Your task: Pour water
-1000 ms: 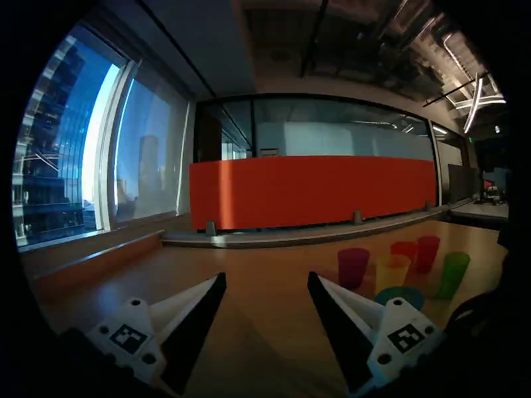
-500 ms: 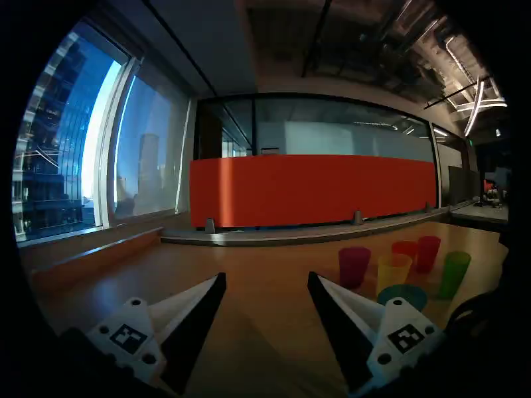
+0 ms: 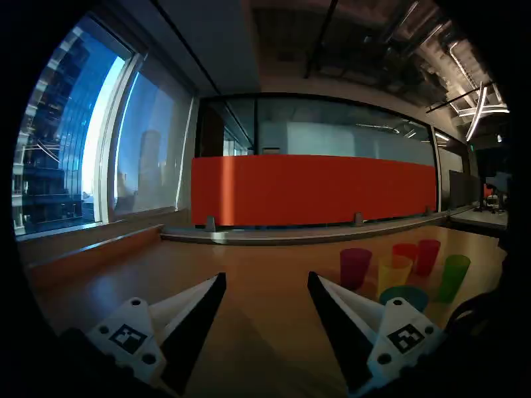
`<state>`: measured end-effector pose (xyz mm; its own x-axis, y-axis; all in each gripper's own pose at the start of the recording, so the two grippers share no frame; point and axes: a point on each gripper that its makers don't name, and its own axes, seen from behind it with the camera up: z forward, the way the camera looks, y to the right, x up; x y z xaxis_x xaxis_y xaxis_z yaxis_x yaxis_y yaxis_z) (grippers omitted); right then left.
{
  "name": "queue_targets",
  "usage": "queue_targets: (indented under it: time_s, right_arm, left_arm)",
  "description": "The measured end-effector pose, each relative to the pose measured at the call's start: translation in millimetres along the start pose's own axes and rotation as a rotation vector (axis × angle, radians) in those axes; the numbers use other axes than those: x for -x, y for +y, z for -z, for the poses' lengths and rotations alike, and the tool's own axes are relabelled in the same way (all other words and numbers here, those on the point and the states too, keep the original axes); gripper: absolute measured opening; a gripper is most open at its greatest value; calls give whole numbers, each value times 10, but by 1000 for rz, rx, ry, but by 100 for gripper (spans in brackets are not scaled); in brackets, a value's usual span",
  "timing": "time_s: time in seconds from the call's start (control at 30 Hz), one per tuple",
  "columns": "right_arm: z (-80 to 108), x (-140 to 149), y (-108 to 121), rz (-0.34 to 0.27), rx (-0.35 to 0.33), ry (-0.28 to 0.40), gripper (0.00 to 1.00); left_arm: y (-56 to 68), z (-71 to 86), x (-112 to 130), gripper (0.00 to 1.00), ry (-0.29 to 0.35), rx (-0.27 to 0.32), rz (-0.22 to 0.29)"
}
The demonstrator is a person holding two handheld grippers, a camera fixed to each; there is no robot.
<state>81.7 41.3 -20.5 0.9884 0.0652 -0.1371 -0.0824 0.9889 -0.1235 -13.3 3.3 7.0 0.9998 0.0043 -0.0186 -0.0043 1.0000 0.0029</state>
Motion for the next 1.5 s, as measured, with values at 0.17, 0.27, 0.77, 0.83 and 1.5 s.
queue_targets:
  time_s: [0.17, 0.27, 0.77, 0.83, 1.5]
  right_arm:
    - [13, -17, -8, -4, 0, 1, 99]
    - [17, -15, -17, -3, -1, 2, 99]
    - [18, 10, -1, -5, 0, -2, 99]
    - [28, 4, 4, -5, -1, -1, 99]
    - [79, 40, -151, 3, -50, 15, 99]
  left_arm:
    - [-4, 1, 0, 91, 0, 1, 0]
    - [-2, -2, 0, 91, 0, 2, 0]
    - [5, 1, 12, 91, -1, 5, 1]
    - [4, -1, 12, 91, -1, 5, 2]
    - [1, 10, 2, 91, -1, 4, 0]
